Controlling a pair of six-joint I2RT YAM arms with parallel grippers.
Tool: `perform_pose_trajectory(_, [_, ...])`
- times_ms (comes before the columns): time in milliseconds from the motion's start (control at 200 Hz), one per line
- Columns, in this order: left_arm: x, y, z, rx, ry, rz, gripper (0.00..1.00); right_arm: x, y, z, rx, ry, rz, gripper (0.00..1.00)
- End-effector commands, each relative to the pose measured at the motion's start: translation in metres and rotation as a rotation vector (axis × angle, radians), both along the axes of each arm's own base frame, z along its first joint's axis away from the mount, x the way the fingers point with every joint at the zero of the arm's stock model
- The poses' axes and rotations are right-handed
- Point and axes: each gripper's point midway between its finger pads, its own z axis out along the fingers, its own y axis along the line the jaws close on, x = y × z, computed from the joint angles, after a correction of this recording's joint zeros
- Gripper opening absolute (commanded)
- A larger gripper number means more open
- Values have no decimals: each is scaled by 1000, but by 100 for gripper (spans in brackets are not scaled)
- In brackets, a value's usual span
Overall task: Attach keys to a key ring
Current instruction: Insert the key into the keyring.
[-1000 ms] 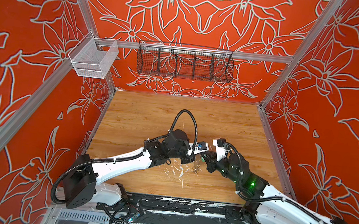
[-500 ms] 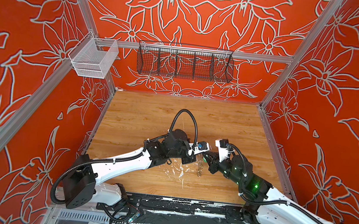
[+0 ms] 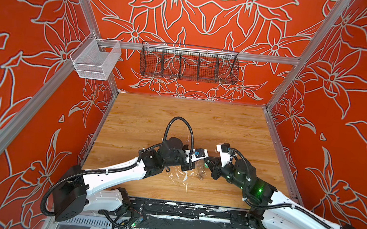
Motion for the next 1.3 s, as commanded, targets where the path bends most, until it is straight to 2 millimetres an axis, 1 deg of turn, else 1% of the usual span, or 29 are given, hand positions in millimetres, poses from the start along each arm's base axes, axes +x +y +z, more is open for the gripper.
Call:
perform_pose_trajectory(0, [-5, 2, 25, -63, -63, -17, 0, 14, -14, 3, -21, -12, -97, 0])
perform_pose_trajectory(90, [-5, 1, 23, -56, -58, -19, 0, 12, -10, 6, -13, -18, -70, 0])
perform_pose_trajectory(265, [-3, 0, 21, -40, -51, -14, 0, 10, -11, 9, -1, -32, -65, 0])
perform_pose_trajectory(300, [-2, 1, 21, -39, -49, -7, 10, 10, -11, 9, 2, -36, -64, 0])
perform_pose_trajectory(325, [-1, 1, 22, -39, -49, -1, 15, 9, -12, 10, 4, -40, -64, 0])
perform_pose_trajectory(400, [0, 1, 20, -36, -47, 3, 23, 9, -14, 12, 8, -49, -69, 0])
perform_pose_trajectory(460, [1, 0, 19, -34, -42, 5, 26, 8, -15, 13, 10, -54, -71, 0])
perform_pose_trajectory(585, [1, -1, 19, -32, -32, -1, 27, 8, -15, 15, 7, -69, -68, 0])
perform_pose_trajectory(761, [-2, -2, 19, -30, -21, -14, 27, 9, -14, 7, -5, -55, -68, 0])
perform_pose_trajectory(911, [-3, -1, 15, -13, 1, -13, 27, 7, -12, 5, -9, -36, -55, 0])
perform_pose_trajectory(966, [-1, 0, 13, -7, 2, 1, 27, 7, -14, 1, -8, -30, -63, 0])
perform_pose_trajectory(1091, [-3, 1, 16, -26, 12, 1, 27, 5, -21, -5, -3, -15, -87, 0])
perform_pose_trajectory(1206, [-7, 1, 23, -47, 33, -8, 27, 4, -26, -4, 1, -30, -98, 0])
perform_pose_trajectory(1296, [-4, 2, 22, -54, 38, 14, 28, 8, -29, 8, -8, -83, -117, 0])
